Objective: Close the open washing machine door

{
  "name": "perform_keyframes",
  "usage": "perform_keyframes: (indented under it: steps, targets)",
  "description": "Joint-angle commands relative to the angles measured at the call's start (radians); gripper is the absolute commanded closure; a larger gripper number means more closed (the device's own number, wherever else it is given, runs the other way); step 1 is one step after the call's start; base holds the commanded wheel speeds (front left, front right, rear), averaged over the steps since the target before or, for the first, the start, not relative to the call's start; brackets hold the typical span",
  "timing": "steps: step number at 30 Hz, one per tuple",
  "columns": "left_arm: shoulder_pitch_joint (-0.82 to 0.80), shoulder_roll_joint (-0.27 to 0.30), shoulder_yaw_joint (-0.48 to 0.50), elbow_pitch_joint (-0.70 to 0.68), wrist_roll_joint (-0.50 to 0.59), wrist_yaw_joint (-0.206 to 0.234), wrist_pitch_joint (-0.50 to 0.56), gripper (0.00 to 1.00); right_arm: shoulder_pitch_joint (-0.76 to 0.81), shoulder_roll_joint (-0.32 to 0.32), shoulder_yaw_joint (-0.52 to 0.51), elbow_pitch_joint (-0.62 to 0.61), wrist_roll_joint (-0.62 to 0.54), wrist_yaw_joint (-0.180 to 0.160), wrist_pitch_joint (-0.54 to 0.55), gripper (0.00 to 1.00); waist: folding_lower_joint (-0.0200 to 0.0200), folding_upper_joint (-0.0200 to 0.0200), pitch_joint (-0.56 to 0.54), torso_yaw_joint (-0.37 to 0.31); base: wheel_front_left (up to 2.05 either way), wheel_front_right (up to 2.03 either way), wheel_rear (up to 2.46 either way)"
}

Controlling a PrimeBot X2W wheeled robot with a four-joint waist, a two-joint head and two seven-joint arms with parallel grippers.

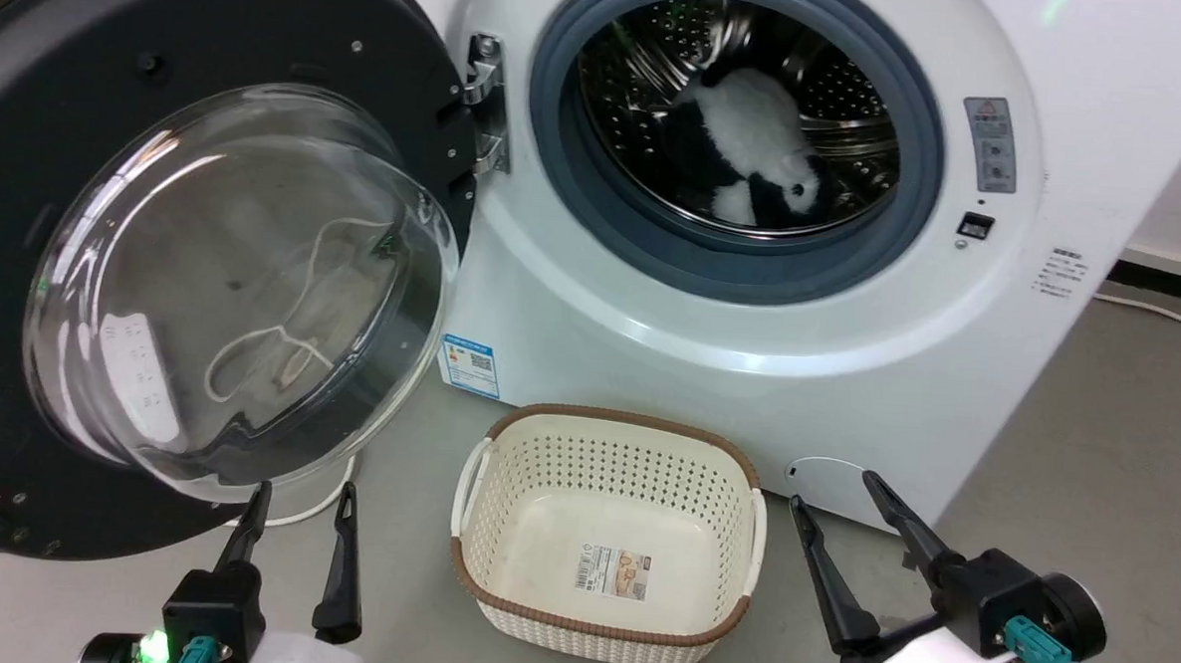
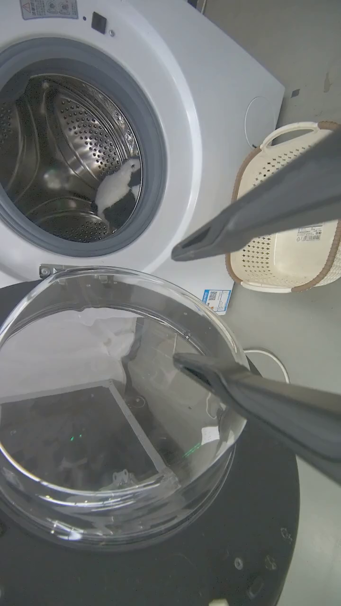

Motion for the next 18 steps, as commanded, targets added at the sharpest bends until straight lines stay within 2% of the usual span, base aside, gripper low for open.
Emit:
perform_keyframes:
  steps: [1, 16, 17, 18]
  targets:
    - [0.014, 0.0, 0.003, -0.006, -0.003, 0.004, -0.011, 0.0, -0.018, -0.005, 0.009, 0.007, 0.007, 0.0, -0.013, 0.0, 0.0, 0.0, -0.001, 0.01, 0.0, 0.0, 0.0]
    - [0.027, 0.0, 0.013, -0.008, -0.007, 0.002, -0.04, 0.0, -0.017, -0.004, 0.037, 0.018, 0.014, 0.001, -0.042, 0.0, 0.0, 0.0, -0.001, 0.067, 0.0, 0.0, 0.0]
    - [0.028, 0.0, 0.013, -0.006, -0.009, 0.001, -0.042, 0.79, -0.017, -0.004, 0.038, 0.018, 0.014, 0.001, -0.044, 0.0, 0.0, 0.0, 0.0, 0.071, 0.0, 0.0, 0.0]
    - [0.028, 0.0, 0.014, -0.006, -0.011, -0.001, -0.044, 1.0, -0.017, -0.004, 0.04, 0.019, 0.014, 0.001, -0.046, 0.0, 0.0, 0.0, 0.001, 0.076, 0.0, 0.0, 0.0]
